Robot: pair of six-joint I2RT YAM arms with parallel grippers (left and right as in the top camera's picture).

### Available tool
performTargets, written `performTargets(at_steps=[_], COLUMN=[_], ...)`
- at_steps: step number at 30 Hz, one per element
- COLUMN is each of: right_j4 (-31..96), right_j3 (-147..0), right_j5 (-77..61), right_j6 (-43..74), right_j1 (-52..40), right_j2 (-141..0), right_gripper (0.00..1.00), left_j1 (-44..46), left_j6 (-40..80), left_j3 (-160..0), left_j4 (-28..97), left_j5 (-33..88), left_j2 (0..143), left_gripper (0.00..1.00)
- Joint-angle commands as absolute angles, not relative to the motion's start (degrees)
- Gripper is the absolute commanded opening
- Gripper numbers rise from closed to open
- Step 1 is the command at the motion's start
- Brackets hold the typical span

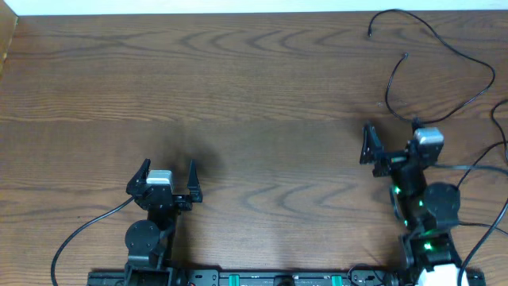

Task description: Untangle cables

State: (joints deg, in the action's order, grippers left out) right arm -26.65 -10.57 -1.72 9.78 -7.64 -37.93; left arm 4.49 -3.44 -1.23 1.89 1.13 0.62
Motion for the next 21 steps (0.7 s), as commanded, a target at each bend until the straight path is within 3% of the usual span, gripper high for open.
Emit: performTargets(at_steps=[1, 8, 21], right_j4=[-26.87, -25.58, -1.08], right_j3=[-7.2, -0.32, -0.32], right_j5=[-0.93, -0.1, 1.69], right_j6=[10.72, 10.7, 10.68], right_j1=[-7.4, -7.4, -7.44], right_j2=[-33.89, -25.04, -9.19], right_gripper=[0.99, 0.99, 0.99], left_j1=[4.19, 4.19, 4.19], left_j6=[-3.84, -3.84, -3.84], left_j3=[-0.23, -0.23, -0.23], left_j4=[4.23, 4.23, 4.23], left_j5=[-0.49, -0.47, -0.47], left_j2=[0.23, 0.23, 0.23], left_gripper=[0.98, 0.98, 0.98])
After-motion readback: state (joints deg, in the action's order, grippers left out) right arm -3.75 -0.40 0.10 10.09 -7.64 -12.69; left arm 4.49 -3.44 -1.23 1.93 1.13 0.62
